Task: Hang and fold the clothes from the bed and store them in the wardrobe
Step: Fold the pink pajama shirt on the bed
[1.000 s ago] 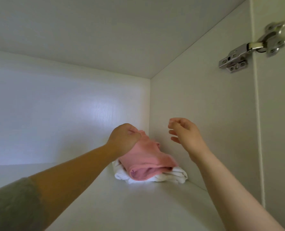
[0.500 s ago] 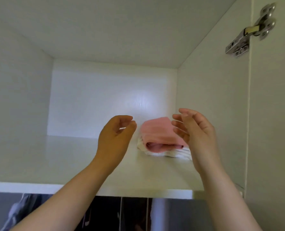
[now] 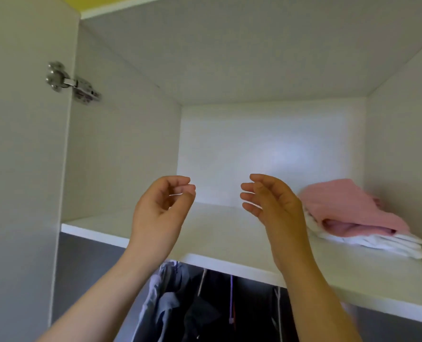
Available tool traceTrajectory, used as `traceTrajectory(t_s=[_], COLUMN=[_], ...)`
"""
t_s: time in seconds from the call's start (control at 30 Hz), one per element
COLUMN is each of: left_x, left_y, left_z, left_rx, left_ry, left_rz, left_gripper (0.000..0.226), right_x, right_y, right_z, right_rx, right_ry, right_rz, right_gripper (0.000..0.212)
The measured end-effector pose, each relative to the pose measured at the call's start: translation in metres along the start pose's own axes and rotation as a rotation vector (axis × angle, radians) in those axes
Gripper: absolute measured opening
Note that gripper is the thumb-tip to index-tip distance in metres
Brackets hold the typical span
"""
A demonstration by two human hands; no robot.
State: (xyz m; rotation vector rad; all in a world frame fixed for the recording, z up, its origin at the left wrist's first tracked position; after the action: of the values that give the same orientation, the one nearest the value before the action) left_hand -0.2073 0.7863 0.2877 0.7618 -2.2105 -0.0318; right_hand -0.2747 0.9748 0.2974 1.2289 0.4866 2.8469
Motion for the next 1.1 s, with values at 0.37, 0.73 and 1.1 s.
traceTrajectory(t_s=[0.37,0.73,1.1], left_x=[0.046,0.038,-0.084], left_y=[-0.148,-0.245,-0.313], left_z=[-0.001,-0.042,-0.132], left_rx=[0.333,0.764,1.080], left_ry=[0.119,0.296,0.329], left_rz=[-0.192,-0.602,-0.982], left_gripper=[0.009,0.023,0.026], right_x=[-0.029,-0.054,-0.195], right_y=[0.179,0.341,0.406], right_z=[-0.066,-0.081,-0.009], right_rx=[0.315,0.732,0.957], right_ry=[0.123,0.198,0.247], right_rz=[0.200,0.604,0.996], right_gripper=[0.016,0.013,0.012])
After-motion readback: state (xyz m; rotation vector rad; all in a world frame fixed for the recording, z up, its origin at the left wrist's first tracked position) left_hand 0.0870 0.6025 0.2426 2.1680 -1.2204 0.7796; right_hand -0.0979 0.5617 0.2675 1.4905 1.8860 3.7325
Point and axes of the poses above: each hand's wrist, its own x-axis towards the middle knuckle, its own y-axis out of the palm, z = x × y, the point moved 5 cm from there along x, towards the middle knuckle, and after that the axes turned 7 degrees about -z, right-handed, at the moved point
